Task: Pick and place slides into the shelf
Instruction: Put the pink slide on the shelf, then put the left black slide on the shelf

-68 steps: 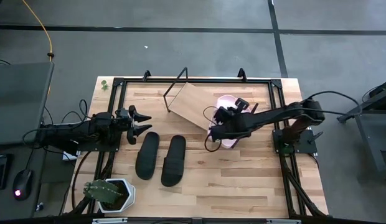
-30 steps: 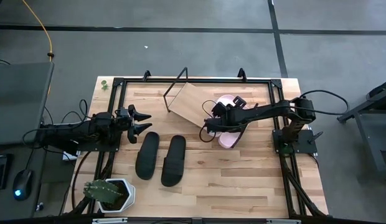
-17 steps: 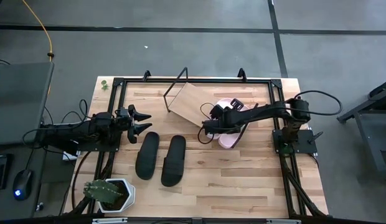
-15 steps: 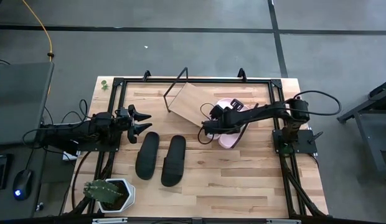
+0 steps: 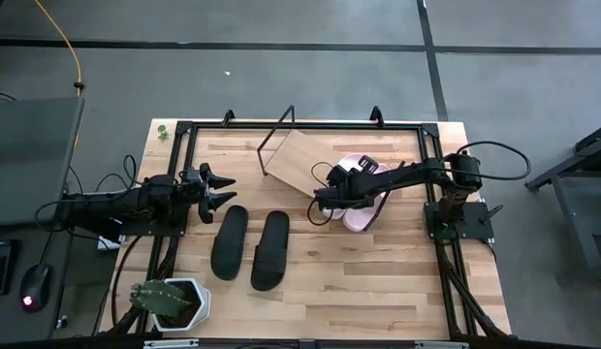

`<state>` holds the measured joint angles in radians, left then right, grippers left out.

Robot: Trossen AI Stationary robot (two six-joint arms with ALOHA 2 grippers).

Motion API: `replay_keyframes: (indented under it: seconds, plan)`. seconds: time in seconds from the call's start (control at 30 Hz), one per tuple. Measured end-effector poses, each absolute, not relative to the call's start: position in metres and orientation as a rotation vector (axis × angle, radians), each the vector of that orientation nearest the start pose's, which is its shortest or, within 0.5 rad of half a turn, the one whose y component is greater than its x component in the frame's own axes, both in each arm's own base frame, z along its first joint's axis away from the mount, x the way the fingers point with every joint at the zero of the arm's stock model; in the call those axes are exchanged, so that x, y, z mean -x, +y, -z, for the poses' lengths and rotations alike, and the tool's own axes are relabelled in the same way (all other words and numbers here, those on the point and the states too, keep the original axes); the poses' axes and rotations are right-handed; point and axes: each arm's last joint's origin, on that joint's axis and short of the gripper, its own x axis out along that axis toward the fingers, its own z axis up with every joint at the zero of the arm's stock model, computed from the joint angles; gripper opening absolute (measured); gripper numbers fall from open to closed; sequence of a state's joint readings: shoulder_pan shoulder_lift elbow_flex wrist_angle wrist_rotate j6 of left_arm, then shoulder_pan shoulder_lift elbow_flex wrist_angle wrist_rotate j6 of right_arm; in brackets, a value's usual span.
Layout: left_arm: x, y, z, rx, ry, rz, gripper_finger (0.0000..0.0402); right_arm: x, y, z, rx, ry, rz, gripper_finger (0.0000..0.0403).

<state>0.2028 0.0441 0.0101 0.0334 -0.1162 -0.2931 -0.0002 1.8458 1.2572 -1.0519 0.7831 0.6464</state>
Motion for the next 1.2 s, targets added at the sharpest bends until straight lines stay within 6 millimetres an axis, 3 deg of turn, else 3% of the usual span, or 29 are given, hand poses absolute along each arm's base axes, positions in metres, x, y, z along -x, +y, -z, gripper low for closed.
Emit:
replay_keyframes:
  seconds: [0.4, 0.63, 1.2]
  plan:
    - [-0.097, 0.023, -0.167, 0.29, -0.046, -0.317, 0.0205, -0.323, -0.016, -0.183, 0.138, 1.249, 1.016, 0.0101]
    - [-0.097, 0.023, -0.167, 0.29, -0.046, -0.317, 0.0205, -0.324, -0.002, -0.187, 0.161, 1.244, 0.976, 0.0108]
    - [-0.097, 0.023, -0.167, 0.29, -0.047, -0.317, 0.0205, -0.354, 0.028, -0.239, 0.091, 1.061, 0.865, 0.0108]
